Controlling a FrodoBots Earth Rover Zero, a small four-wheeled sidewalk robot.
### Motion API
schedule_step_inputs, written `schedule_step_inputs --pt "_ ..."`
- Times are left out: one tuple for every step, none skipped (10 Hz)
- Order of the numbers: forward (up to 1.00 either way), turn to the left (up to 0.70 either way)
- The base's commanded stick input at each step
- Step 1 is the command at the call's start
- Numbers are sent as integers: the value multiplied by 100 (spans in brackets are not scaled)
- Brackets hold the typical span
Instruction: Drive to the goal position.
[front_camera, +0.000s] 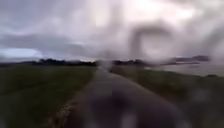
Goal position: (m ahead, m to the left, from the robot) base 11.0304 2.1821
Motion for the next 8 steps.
schedule_step_inputs --pt "70 0" --pt "70 0" --pt "70 0" --pt "70 0" --pt "70 0" --pt "70 4" --pt "70 10" --pt "70 14"
